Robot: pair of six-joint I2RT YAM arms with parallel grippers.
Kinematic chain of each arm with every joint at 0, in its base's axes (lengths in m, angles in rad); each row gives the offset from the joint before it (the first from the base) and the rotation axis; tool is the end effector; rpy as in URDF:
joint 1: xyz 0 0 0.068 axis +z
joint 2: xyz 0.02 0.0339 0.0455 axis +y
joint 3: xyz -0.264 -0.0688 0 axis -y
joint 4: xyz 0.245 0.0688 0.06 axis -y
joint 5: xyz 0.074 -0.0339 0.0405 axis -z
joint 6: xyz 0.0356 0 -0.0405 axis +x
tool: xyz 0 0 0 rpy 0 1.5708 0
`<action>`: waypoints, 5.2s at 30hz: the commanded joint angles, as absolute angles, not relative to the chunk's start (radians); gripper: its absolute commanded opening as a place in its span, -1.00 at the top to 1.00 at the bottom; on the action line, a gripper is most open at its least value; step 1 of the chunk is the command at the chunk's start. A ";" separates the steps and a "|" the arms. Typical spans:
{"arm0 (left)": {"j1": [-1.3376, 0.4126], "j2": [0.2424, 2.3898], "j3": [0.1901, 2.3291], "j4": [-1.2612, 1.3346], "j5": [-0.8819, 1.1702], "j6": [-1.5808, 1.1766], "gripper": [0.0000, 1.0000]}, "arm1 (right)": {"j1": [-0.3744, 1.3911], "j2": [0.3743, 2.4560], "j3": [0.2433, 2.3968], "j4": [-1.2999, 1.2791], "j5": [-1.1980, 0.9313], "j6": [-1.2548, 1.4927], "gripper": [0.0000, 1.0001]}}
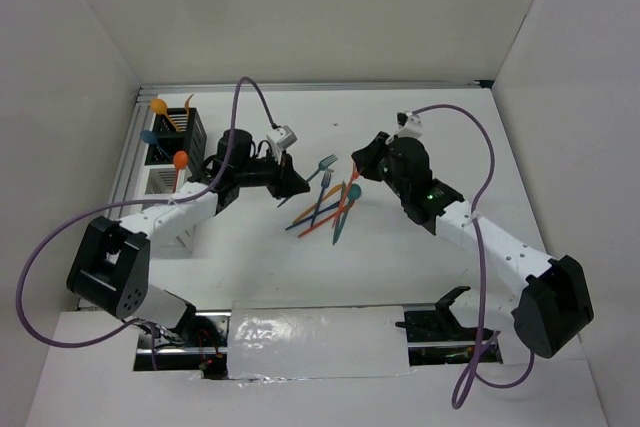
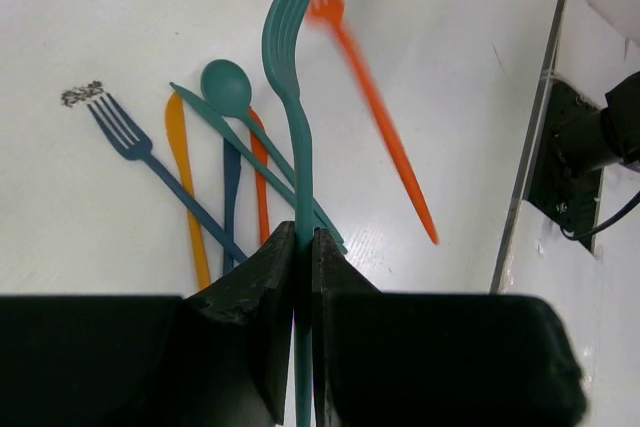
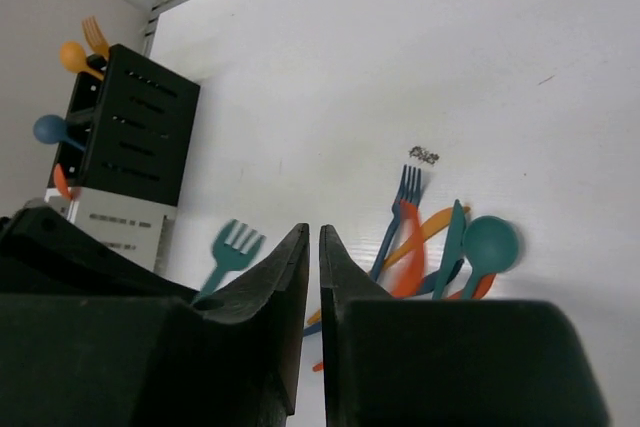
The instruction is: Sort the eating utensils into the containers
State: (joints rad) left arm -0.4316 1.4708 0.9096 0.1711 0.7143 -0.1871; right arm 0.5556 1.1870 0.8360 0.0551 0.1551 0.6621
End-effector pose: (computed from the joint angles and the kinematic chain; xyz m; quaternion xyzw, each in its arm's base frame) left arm 0.2866 -0.1577 0.2582 0.2881 0.7488 -0.4354 0.4083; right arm 0.2376 0.1410 0.2986 0.0887 0.7976 0.2883 0.5223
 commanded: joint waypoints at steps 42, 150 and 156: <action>0.388 0.634 0.262 0.844 0.287 -0.265 0.96 | 0.356 1.307 0.796 0.107 -0.130 0.537 0.49; 0.005 0.867 0.957 -0.351 0.750 -0.232 -0.91 | 0.370 0.963 0.568 -0.453 0.092 0.655 -0.37; 0.006 0.859 0.911 -0.331 0.735 -0.242 -0.92 | 0.408 1.031 0.548 -0.419 0.092 0.638 -0.28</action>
